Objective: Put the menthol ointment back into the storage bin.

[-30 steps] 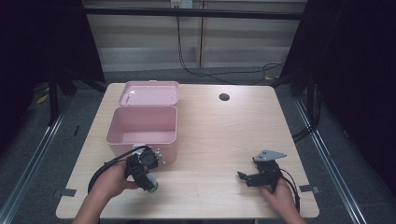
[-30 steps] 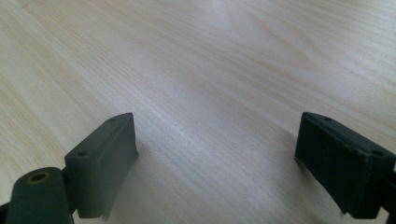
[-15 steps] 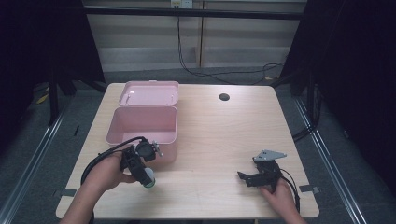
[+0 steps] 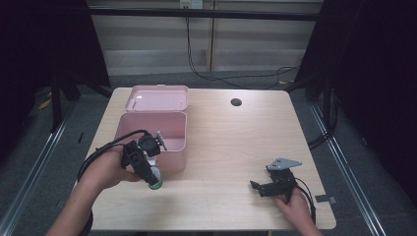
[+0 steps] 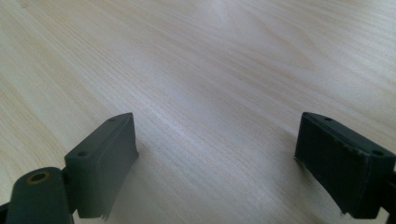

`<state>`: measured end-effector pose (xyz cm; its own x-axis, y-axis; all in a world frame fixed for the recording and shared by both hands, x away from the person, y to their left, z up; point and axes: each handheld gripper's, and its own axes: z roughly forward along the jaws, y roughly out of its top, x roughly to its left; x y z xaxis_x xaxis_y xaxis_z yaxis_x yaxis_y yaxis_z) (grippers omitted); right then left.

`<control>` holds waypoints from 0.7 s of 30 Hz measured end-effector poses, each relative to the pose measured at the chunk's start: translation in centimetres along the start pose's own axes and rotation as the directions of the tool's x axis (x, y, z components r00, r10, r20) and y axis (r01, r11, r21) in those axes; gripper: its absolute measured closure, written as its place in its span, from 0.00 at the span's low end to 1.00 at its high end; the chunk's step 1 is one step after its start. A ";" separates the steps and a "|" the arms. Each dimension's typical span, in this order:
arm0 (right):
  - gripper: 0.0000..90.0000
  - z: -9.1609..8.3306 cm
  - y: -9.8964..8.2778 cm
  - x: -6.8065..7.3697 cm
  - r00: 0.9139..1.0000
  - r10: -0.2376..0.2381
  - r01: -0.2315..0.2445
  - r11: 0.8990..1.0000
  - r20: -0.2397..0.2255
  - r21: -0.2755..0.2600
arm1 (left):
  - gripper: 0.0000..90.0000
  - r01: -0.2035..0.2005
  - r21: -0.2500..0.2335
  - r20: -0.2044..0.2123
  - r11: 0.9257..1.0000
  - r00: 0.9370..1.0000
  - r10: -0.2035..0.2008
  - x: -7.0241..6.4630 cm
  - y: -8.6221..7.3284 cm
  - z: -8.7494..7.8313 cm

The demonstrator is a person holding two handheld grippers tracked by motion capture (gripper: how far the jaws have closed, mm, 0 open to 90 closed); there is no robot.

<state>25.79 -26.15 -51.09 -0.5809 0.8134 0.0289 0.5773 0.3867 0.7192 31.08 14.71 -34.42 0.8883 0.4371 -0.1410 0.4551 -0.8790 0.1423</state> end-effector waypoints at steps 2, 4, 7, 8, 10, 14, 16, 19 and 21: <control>0.14 0.0 0.0 0.0 1.000 0.002 -0.002 1.000 0.001 0.001 | 0.56 0.010 -0.014 0.002 1.000 1.000 -0.010 0.1 0.1 -0.4; 0.14 0.0 0.0 0.0 1.000 0.000 0.000 1.000 0.001 0.000 | 0.56 0.016 -0.017 0.009 1.000 1.000 -0.016 0.2 0.3 -0.8; 0.14 0.0 0.0 0.0 1.000 -0.002 0.002 1.000 0.000 -0.001 | 0.56 0.013 -0.008 0.008 1.000 1.000 -0.013 0.5 0.5 -1.4; 0.14 0.0 0.0 0.0 1.000 -0.002 0.002 1.000 0.000 -0.001 | 0.56 0.027 -0.015 0.005 1.000 1.000 -0.027 0.5 0.6 -1.6; 0.14 0.0 0.0 0.0 1.000 0.001 -0.001 1.000 0.001 0.000 | 0.56 0.025 -0.015 0.003 1.000 1.000 -0.025 0.7 0.8 -1.9; 0.14 0.0 0.0 0.0 1.000 0.001 -0.001 1.000 0.001 0.000 | 0.56 0.017 -0.013 0.006 1.000 1.000 -0.017 1.0 1.2 -2.6; 0.14 0.0 0.0 0.0 1.000 0.000 0.000 1.000 0.001 0.000 | 0.56 0.027 -0.029 0.012 0.999 1.000 -0.026 1.1 1.5 -3.1; 0.13 0.0 0.0 0.0 1.000 0.000 0.000 1.000 0.001 0.000 | 0.56 0.024 -0.027 0.005 0.999 1.000 -0.024 1.3 1.8 -3.7; 0.13 0.0 0.0 0.0 1.000 0.000 0.000 1.000 0.001 0.000 | 0.56 0.028 -0.032 0.002 0.999 1.000 -0.028 1.4 2.1 -4.1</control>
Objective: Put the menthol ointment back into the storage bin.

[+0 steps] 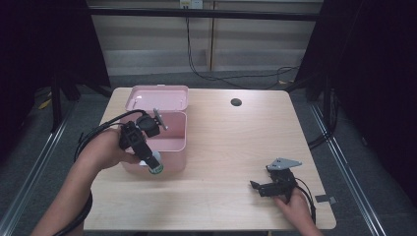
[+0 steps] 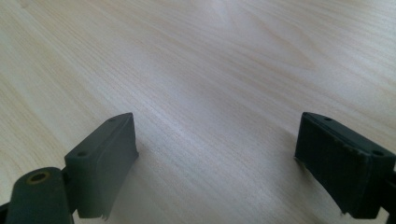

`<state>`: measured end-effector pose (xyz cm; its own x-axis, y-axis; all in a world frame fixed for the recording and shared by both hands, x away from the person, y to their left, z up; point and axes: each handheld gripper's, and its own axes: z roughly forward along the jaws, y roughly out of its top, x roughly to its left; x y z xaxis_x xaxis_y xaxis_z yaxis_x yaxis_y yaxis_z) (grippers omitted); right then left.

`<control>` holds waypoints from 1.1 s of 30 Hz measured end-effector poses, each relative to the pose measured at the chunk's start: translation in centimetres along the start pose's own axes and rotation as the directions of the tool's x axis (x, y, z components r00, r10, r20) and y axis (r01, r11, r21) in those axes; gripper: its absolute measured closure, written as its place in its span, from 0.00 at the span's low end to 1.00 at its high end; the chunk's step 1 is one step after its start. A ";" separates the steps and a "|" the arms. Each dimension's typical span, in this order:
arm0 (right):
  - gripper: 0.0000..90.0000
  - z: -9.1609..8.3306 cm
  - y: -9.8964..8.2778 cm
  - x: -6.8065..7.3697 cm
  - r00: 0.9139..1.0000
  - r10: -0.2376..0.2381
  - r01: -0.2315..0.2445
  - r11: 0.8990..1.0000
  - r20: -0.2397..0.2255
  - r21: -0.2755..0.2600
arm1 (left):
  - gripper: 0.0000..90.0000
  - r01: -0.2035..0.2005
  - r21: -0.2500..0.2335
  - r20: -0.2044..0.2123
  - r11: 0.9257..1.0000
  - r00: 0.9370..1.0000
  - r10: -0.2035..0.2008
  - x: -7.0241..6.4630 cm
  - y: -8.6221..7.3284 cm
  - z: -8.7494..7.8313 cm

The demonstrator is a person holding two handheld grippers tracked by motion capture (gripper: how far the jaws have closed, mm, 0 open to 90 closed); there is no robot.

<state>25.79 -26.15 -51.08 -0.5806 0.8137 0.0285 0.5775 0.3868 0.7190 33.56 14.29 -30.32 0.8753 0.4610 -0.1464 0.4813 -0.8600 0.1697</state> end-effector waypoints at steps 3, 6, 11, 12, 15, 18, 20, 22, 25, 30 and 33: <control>0.14 0.0 0.0 0.0 1.000 -0.002 0.002 1.000 -0.001 -0.002 | 0.56 0.015 -0.003 -0.008 1.000 1.000 -0.015 0.1 0.4 -0.5; 0.14 0.0 0.0 0.0 1.000 0.000 0.000 1.000 0.000 0.000 | 0.56 0.025 -0.008 -0.008 1.000 1.000 -0.025 0.3 0.9 -1.0; 0.14 0.0 0.0 0.0 1.000 -0.002 0.002 1.000 -0.001 -0.002 | 0.56 0.042 -0.006 -0.001 0.999 0.999 -0.042 0.9 1.5 -1.5; 0.14 0.0 0.0 0.0 1.000 -0.001 0.001 1.000 0.000 0.000 | 0.56 0.049 -0.008 -0.002 0.999 0.999 -0.049 1.1 1.7 -1.6; 0.14 0.0 0.0 0.0 1.000 0.000 0.000 1.000 0.000 0.002 | 0.56 0.061 -0.008 0.006 0.998 0.998 -0.061 1.4 2.1 -2.1; 0.14 0.0 0.0 0.0 1.000 0.000 0.000 1.000 0.000 0.002 | 0.56 0.072 0.000 -0.001 0.997 0.997 -0.072 1.7 2.6 -2.4; 0.14 0.0 0.0 0.0 1.000 0.000 0.000 1.000 0.000 0.002 | 0.56 0.076 0.008 -0.009 0.997 0.997 -0.076 1.8 3.0 -2.6; 0.13 0.0 0.0 0.0 1.000 0.000 0.000 1.000 0.000 0.002 | 0.56 0.080 0.003 -0.011 0.997 0.997 -0.080 1.9 3.4 -2.8; 0.13 0.0 0.0 0.0 1.000 0.000 0.000 1.000 0.000 0.001 | 0.56 0.089 0.010 -0.011 0.996 0.996 -0.089 2.2 3.8 -2.9; 0.14 0.0 0.0 0.0 1.000 -0.003 0.003 1.000 -0.001 0.000 | 0.56 0.106 0.015 -0.019 0.994 0.994 -0.105 2.8 4.6 -2.8; 0.14 0.0 0.0 0.0 1.000 0.000 0.000 1.000 0.000 0.001 | 0.56 0.106 0.011 -0.015 0.994 0.994 -0.106 3.2 5.0 -2.6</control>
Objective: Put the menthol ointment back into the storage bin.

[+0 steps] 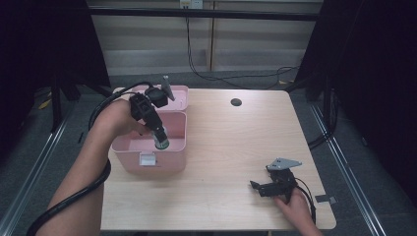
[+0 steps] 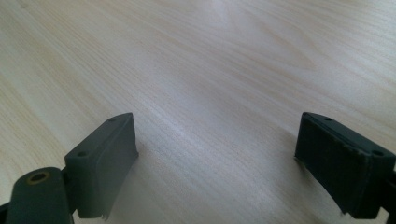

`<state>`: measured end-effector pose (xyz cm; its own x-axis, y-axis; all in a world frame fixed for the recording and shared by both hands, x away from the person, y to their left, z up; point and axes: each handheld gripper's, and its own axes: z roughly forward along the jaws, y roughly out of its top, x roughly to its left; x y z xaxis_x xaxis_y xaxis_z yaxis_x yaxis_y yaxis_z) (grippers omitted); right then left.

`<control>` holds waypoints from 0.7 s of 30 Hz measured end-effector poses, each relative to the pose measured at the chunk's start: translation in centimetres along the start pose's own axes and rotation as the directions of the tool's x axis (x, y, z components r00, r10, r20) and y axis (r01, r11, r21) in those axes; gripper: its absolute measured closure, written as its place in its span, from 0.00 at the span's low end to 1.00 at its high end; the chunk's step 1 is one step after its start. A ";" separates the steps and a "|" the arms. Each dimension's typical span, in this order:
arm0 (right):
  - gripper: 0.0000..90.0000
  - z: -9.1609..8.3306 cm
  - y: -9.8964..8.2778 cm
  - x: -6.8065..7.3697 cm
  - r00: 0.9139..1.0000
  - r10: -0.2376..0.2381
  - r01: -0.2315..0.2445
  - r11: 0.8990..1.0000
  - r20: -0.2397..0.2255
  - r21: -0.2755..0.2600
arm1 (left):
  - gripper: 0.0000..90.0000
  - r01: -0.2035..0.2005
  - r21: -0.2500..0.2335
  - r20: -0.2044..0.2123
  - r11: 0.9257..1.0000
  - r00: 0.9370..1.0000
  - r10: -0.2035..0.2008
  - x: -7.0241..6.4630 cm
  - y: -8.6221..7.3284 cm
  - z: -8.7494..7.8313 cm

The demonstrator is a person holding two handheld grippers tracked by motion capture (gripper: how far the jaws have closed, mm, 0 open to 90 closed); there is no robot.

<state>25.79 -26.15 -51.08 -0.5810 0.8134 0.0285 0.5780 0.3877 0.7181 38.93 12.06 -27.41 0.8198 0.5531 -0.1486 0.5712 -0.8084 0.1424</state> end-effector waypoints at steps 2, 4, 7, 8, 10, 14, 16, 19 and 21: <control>0.14 0.0 0.0 0.0 1.000 0.000 0.000 1.000 0.000 0.000 | 0.56 0.005 0.001 0.002 1.000 1.000 -0.005 0.3 0.2 0.3; 0.14 0.0 0.0 0.0 1.000 0.001 -0.001 1.000 0.000 0.000 | 0.56 0.005 0.007 -0.001 1.000 1.000 -0.005 0.5 0.4 0.6; 0.14 0.0 0.0 0.0 1.000 0.000 0.000 1.000 0.000 0.000 | 0.56 -0.001 0.005 -0.011 1.000 1.000 0.001 1.0 0.7 1.0; 0.13 0.0 0.0 0.0 1.000 0.000 0.000 1.000 -0.001 -0.001 | 0.56 0.001 0.001 -0.016 1.000 1.000 -0.001 1.1 0.7 1.1; 0.13 0.0 0.0 0.0 1.000 0.001 -0.001 1.000 0.000 0.000 | 0.56 0.010 -0.006 -0.016 1.000 1.000 -0.011 1.4 0.8 1.4; 0.14 0.0 0.0 0.0 1.000 0.000 0.000 1.000 0.000 0.000 | 0.57 0.024 -0.003 -0.024 1.000 0.999 -0.024 2.0 0.9 2.0; 0.14 0.0 0.0 0.0 1.000 0.000 0.000 1.000 0.000 0.000 | 0.56 0.020 -0.003 -0.026 1.000 0.999 -0.020 2.3 1.0 2.3; 0.14 0.0 0.0 0.0 1.000 0.000 0.000 1.000 0.000 0.000 | 0.56 0.020 -0.004 -0.039 1.000 0.999 -0.020 2.7 1.2 2.6; 0.13 0.0 0.0 0.0 1.000 0.000 0.000 1.000 0.000 0.000 | 0.56 0.028 -0.007 -0.037 1.000 0.999 -0.029 2.8 1.3 2.8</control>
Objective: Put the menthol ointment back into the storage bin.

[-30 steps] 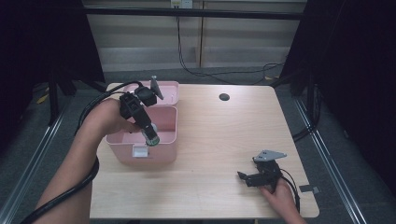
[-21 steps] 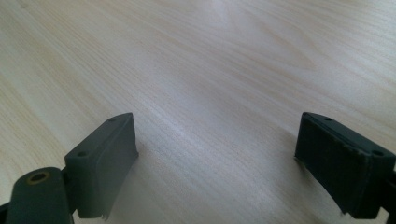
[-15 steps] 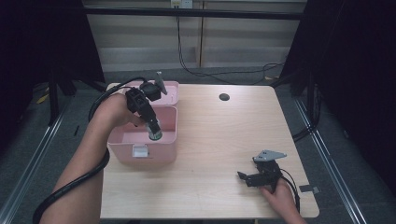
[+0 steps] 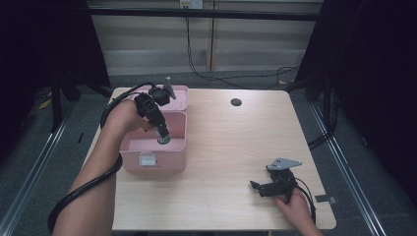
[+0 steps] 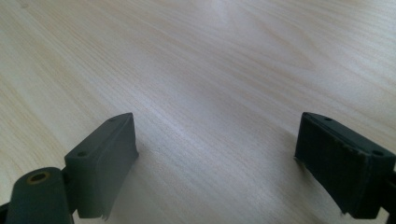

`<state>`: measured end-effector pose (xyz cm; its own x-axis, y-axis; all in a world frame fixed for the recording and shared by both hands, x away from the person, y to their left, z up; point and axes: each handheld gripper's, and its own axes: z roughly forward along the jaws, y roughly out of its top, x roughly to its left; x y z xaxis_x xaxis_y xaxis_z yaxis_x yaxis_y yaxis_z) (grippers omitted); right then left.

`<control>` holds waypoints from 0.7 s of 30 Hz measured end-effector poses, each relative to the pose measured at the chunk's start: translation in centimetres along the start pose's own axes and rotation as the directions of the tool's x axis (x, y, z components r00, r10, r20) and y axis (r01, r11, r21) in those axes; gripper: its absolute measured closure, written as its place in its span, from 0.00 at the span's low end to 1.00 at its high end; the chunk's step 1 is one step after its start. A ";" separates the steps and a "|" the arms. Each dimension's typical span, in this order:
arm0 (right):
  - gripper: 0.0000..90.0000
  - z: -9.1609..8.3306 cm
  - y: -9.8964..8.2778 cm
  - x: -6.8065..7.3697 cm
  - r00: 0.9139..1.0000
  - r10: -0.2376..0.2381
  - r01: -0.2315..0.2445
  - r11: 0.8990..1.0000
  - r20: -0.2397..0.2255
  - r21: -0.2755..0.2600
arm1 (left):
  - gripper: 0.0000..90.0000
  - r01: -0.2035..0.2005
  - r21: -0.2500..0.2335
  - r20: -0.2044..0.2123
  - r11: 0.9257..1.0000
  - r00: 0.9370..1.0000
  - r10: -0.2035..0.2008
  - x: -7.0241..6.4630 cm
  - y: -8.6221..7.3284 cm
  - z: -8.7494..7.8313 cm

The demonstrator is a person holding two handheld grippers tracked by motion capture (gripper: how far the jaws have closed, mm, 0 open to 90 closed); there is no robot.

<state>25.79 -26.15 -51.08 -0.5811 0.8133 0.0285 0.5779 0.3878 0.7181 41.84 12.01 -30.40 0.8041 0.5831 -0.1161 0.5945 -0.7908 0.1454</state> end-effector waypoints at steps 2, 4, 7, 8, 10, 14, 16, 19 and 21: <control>0.13 0.0 0.0 0.0 1.000 0.000 0.000 1.000 0.000 0.000 | 0.56 0.005 0.000 -0.002 1.000 1.000 -0.005 0.2 0.1 0.2; 0.13 0.0 0.0 0.0 1.000 0.000 0.000 1.000 0.000 0.000 | 0.56 0.005 0.008 -0.006 1.000 1.000 -0.005 0.3 0.3 0.5; 0.14 0.0 0.0 0.0 1.000 0.000 0.000 1.000 0.000 0.000 | 0.56 0.018 0.014 -0.014 1.000 1.000 -0.018 0.5 0.4 1.0; 0.13 0.0 0.0 0.0 1.000 0.000 0.000 1.000 0.000 0.000 | 0.56 0.015 0.014 -0.013 1.000 1.000 -0.014 0.5 0.4 1.2; 0.13 0.0 0.0 0.0 1.000 -0.002 0.002 1.000 -0.001 -0.002 | 0.57 0.018 0.017 -0.012 1.000 1.000 -0.017 0.5 0.5 1.5; 0.14 0.0 0.0 0.0 1.000 0.000 0.000 1.000 0.000 0.000 | 0.56 0.019 0.028 -0.013 0.999 1.000 -0.018 0.6 0.7 2.2; 0.14 0.0 0.0 0.0 1.000 0.000 0.000 1.000 0.000 0.000 | 0.56 0.020 0.028 -0.013 0.999 1.000 -0.020 0.7 0.8 2.5; 0.13 0.0 0.0 0.0 1.000 0.000 0.000 1.000 0.000 0.000 | 0.57 0.019 0.032 -0.019 0.999 1.000 -0.018 0.8 0.8 3.0; 0.14 0.0 0.0 0.0 1.000 0.000 0.000 1.000 0.000 0.000 | 0.56 0.019 0.032 -0.018 0.999 1.000 -0.018 0.9 0.9 3.3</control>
<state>25.79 -26.15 -51.08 -0.5809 0.8134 0.0287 0.5781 0.3875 0.7181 43.04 11.21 -33.61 0.7931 0.6007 -0.1007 0.6090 -0.7854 0.1114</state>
